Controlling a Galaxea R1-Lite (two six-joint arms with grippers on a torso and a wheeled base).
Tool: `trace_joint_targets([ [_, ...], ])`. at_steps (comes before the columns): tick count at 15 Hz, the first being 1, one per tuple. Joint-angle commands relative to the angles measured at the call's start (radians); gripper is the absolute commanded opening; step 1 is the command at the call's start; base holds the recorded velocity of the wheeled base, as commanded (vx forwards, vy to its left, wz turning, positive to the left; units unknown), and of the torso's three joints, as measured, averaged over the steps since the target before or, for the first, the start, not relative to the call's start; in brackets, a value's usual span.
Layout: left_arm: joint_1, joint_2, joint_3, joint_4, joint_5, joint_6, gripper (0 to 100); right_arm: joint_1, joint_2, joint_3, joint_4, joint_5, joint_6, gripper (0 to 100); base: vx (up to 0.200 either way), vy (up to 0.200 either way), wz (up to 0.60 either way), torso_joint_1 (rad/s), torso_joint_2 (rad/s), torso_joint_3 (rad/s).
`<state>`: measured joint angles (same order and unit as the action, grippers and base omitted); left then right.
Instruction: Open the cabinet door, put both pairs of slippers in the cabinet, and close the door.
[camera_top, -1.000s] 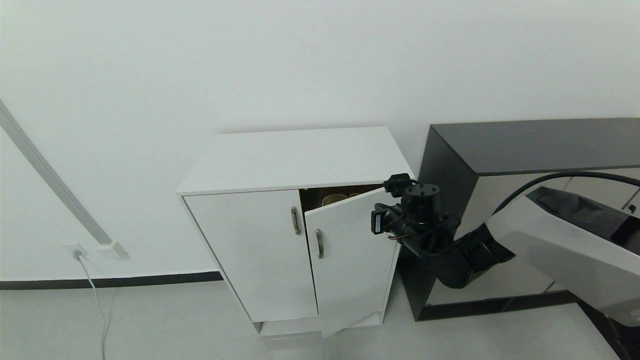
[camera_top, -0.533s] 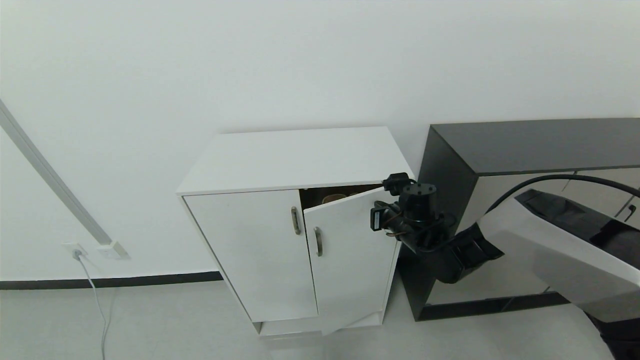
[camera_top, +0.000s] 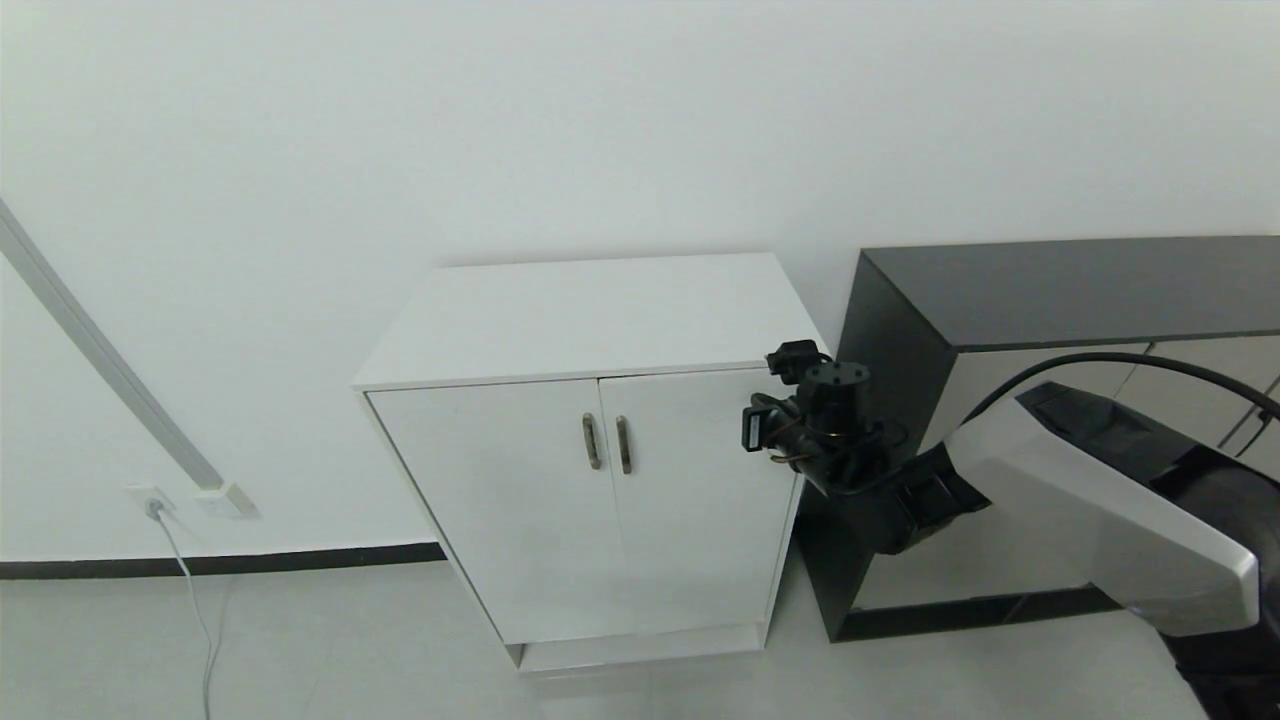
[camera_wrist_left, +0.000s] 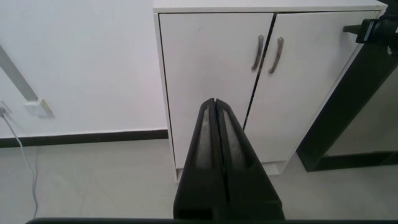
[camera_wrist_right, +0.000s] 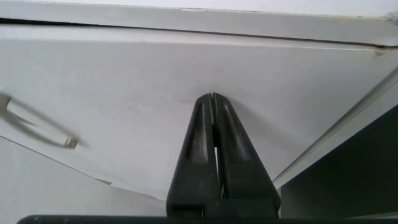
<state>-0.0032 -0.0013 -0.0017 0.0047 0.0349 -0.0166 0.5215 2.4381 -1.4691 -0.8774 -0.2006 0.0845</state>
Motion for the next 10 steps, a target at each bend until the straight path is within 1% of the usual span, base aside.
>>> trace_joint_targets([
  [1, 0.0, 0.001, 0.0, 0.0, 0.0, 0.0, 0, 0.002, 0.004, -0.01, 0.003, 0.0, 0.0, 0, 0.0, 0.0, 0.0, 0.0, 0.0, 0.0],
  [5, 0.0, 0.001, 0.0, 0.0, 0.0, 0.0, 0, 0.002, 0.007, -0.034, 0.015, 0.0, -0.002, 0, 0.0, 0.0, 0.0, 0.0, 0.0, 0.0],
  [10, 0.0, 0.001, 0.0, 0.0, 0.0, 0.0, 0, 0.002, 0.006, -0.034, 0.017, 0.0, -0.002, 0, 0.0, 0.0, 0.0, 0.0, 0.0, 0.0],
])
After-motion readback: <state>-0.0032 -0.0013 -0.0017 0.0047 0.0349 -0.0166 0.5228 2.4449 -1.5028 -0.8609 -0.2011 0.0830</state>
